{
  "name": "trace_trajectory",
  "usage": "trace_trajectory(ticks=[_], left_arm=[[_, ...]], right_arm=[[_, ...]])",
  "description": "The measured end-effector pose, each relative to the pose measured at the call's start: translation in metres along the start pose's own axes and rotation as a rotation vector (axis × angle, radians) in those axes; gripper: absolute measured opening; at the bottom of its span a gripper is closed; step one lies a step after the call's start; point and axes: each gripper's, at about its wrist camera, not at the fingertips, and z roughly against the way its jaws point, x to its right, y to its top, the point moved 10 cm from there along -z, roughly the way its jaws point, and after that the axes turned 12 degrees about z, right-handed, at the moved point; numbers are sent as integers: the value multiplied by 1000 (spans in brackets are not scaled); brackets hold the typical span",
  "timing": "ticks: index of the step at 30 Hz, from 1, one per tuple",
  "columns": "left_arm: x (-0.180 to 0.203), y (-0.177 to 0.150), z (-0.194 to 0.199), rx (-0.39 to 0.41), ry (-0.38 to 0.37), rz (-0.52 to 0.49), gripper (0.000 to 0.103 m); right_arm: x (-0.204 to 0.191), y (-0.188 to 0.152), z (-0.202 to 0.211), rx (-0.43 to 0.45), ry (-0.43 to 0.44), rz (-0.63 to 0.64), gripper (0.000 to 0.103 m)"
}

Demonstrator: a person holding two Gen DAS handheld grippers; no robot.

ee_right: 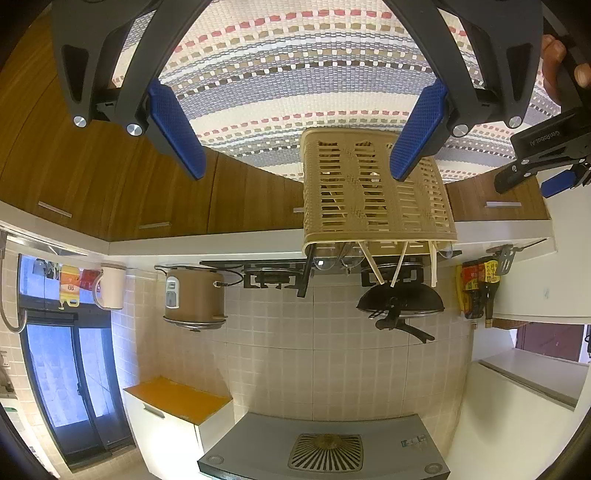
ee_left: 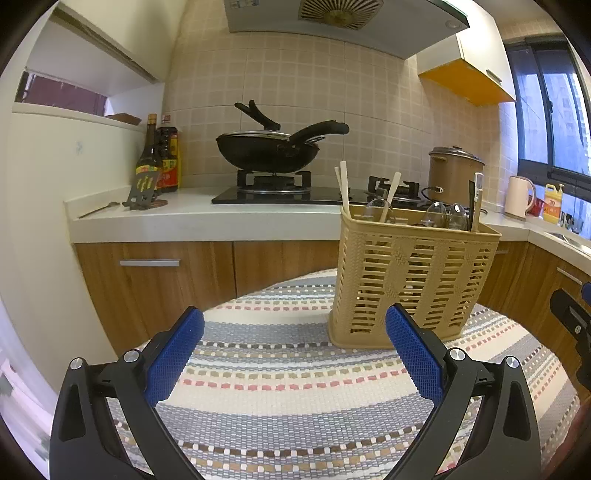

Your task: Organize utensils

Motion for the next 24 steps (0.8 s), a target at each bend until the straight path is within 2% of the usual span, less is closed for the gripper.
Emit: trace_trajectory(ticks=[24], left_arm=[[2, 0, 0, 2, 1, -5, 95]], right_arm=[[-2, -1, -1, -7, 5, 3, 95]])
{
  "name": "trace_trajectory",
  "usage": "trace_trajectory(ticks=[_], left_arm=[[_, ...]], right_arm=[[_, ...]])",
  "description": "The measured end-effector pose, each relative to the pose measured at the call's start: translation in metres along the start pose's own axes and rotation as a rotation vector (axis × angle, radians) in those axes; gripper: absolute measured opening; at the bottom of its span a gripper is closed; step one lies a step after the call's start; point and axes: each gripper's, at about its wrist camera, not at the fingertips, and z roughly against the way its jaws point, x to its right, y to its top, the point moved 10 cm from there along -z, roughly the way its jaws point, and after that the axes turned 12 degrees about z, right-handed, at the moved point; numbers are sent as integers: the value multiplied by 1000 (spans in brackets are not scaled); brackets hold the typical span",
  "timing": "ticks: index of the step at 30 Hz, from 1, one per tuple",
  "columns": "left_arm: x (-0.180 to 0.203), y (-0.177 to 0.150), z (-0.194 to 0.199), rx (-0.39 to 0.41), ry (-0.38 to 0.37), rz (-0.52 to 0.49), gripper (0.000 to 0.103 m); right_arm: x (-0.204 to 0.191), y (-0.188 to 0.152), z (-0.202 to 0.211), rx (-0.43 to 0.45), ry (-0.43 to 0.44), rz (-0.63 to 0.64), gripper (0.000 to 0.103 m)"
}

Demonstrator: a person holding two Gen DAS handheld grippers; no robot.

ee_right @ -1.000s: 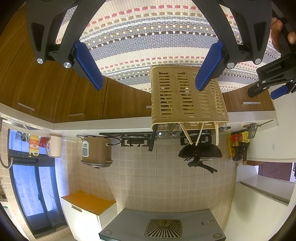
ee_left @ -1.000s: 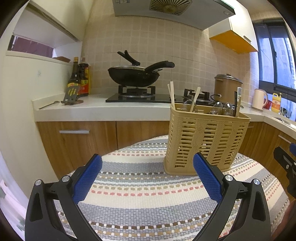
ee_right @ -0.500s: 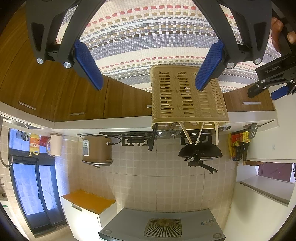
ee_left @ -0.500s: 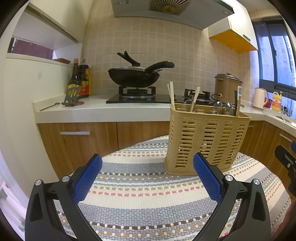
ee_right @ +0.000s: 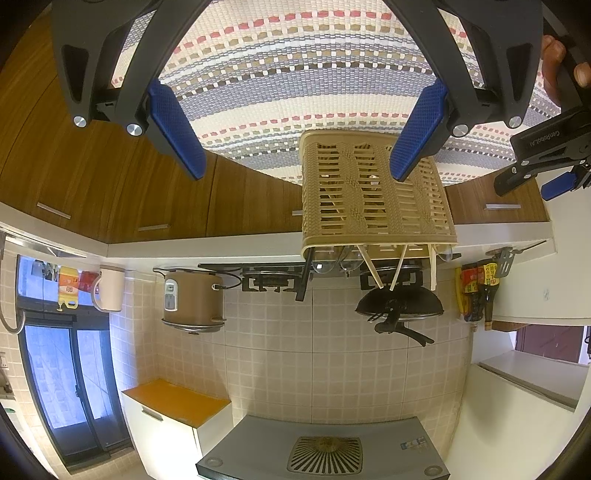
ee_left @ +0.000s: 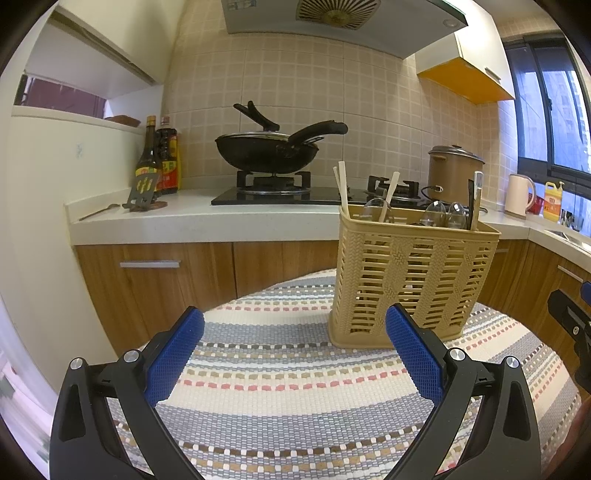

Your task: Organize utensils

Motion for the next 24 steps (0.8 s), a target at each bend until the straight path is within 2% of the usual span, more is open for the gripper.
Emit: trace_trajectory(ticks=[24], left_arm=[[1, 0, 0, -2, -2, -7, 95]], right_arm=[[1, -1, 0, 5, 6, -4, 95]])
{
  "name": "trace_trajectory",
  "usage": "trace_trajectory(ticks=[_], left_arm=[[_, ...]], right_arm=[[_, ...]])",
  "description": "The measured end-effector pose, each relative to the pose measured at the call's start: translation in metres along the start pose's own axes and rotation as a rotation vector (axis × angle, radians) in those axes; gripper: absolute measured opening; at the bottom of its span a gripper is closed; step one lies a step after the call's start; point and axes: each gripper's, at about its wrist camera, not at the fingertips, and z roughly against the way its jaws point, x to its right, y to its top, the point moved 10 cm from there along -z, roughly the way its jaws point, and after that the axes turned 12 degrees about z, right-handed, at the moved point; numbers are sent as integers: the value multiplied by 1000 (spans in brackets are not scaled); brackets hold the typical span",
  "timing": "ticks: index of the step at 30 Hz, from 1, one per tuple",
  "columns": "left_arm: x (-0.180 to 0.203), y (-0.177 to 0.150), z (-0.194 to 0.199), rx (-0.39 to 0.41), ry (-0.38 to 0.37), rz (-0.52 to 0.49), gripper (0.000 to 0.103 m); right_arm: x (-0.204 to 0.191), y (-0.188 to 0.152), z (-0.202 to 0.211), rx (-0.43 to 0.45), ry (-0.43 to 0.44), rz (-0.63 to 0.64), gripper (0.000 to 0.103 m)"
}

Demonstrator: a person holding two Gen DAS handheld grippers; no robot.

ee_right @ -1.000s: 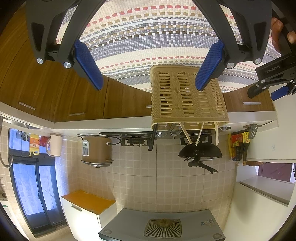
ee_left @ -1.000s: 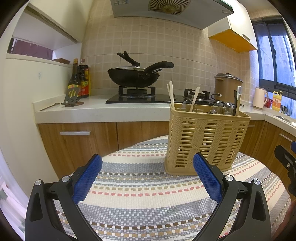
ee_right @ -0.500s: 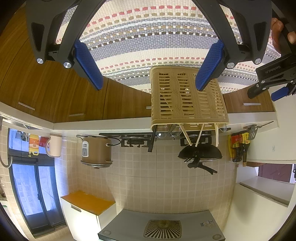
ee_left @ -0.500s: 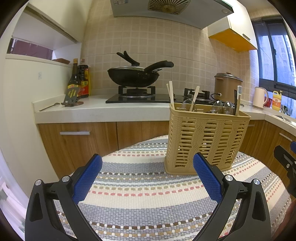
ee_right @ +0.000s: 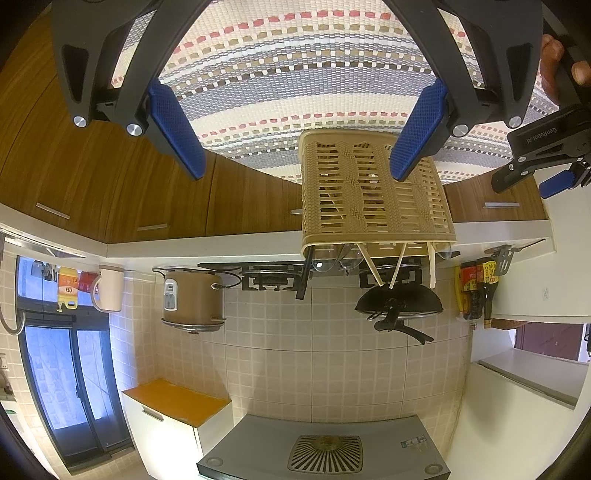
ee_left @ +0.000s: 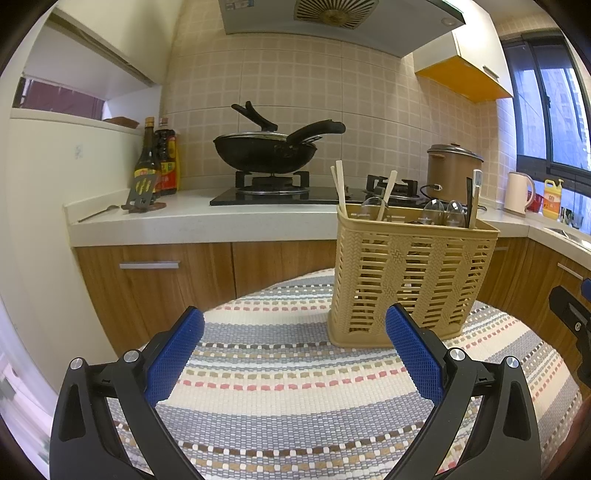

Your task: Organize utensils

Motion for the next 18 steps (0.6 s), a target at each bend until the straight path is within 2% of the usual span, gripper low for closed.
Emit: trace_trajectory(ticks=[10, 18], left_arm=[[1, -1, -1, -5, 6, -16, 95], [-4, 0, -3, -16, 6, 9, 95]], right_arm=[[0, 0, 0, 0, 0, 0, 95], [0, 0, 0, 0, 1, 1, 95]])
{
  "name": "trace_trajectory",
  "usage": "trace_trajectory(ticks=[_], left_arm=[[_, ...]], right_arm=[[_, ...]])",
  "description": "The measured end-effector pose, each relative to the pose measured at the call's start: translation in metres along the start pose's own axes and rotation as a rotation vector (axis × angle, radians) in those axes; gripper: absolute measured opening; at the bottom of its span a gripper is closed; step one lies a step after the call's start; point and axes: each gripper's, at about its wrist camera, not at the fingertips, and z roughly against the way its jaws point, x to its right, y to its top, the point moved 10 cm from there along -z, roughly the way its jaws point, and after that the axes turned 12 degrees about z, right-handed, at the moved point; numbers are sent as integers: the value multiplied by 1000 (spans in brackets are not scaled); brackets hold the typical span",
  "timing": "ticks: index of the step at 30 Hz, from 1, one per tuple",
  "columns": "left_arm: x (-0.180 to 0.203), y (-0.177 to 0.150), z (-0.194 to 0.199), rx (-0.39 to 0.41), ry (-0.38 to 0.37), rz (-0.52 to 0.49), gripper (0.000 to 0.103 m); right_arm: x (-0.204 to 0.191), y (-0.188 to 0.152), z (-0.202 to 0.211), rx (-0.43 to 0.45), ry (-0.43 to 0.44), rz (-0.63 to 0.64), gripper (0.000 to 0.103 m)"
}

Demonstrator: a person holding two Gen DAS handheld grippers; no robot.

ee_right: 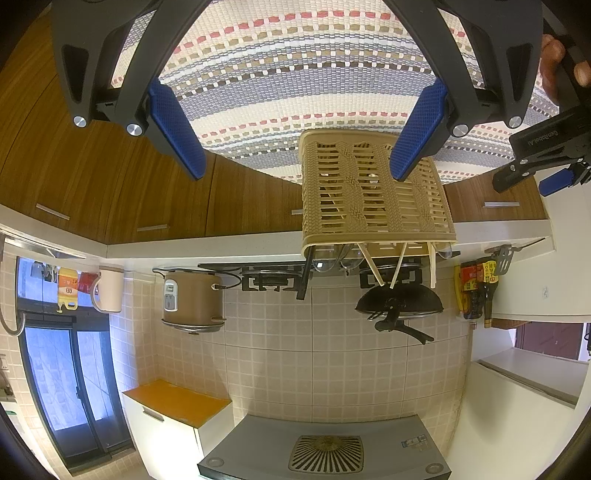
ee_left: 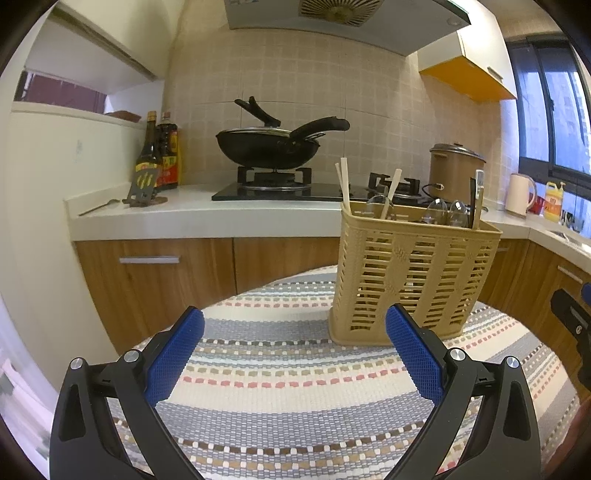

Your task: Organize utensils

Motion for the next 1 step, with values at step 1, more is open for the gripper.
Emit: trace_trajectory(ticks=[1], left_arm=[[1, 0, 0, 2, 1, -8, 95]], right_arm=[[0, 0, 0, 0, 0, 2, 95]])
